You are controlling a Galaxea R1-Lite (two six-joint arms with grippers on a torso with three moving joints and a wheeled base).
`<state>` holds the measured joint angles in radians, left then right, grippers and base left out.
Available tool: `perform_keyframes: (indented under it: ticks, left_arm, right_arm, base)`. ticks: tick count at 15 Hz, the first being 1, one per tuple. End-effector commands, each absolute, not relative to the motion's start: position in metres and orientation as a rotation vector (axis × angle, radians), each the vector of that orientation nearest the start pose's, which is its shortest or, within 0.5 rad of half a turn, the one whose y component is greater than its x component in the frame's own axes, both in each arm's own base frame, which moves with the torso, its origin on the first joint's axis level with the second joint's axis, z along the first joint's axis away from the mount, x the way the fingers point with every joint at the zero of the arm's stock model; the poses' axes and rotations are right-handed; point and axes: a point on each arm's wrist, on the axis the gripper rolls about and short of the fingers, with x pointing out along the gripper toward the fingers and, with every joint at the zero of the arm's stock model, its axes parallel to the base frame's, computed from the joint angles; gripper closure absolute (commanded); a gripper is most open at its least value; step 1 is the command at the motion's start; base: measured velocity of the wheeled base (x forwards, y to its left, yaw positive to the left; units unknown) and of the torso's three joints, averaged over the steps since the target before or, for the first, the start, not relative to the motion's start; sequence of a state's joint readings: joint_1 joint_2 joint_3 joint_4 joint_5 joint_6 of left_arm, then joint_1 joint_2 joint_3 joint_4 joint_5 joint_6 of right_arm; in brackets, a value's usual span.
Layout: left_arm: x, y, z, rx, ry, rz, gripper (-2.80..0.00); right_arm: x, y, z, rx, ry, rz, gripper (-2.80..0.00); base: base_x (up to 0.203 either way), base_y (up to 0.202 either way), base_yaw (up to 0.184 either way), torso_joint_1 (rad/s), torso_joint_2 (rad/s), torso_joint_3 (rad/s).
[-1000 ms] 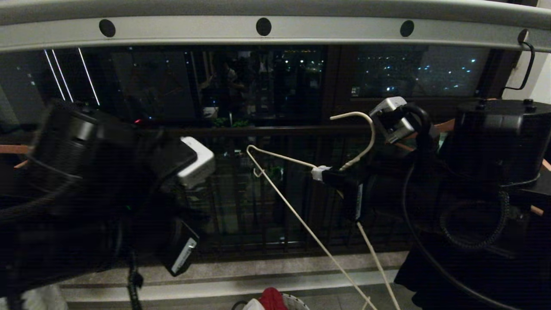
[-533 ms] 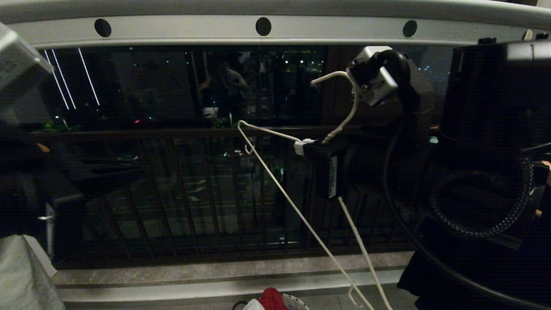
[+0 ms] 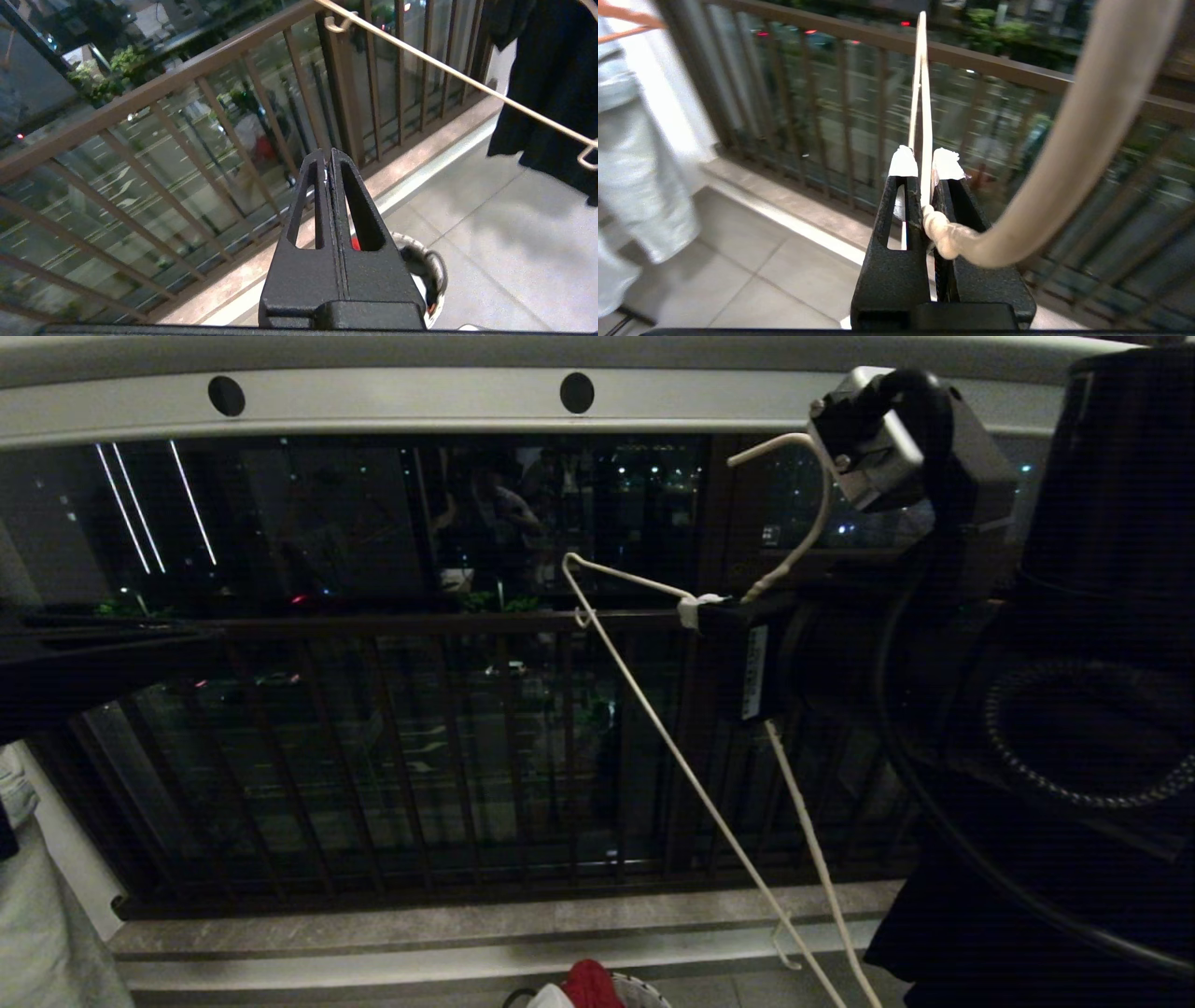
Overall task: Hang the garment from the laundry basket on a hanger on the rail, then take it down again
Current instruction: Hang the clothes rack on the clothesline
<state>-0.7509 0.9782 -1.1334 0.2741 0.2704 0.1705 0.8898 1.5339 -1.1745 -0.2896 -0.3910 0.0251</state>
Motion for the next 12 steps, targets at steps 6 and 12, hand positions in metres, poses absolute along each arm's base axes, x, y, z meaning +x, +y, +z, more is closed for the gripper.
perform_keyframes:
  ticks: [6,12]
  left_arm:
    - [0.074,-0.061,0.347,0.154,-0.018,-0.479,0.0]
    - [0.073,-0.06,0.348,0.15,-0.025,-0.477,0.0]
  right_arm:
    - [0.172,0.146,0.314,0.026,0.006,0.317,0.0]
    - [0.198,0.126,0.318,0.029,-0.003,0.293,0.0]
  base:
    - [0.0,0.0,0.0,0.0,0.0,0.0]
    - [0.0,0.0,0.0,0.0,0.0,0.0]
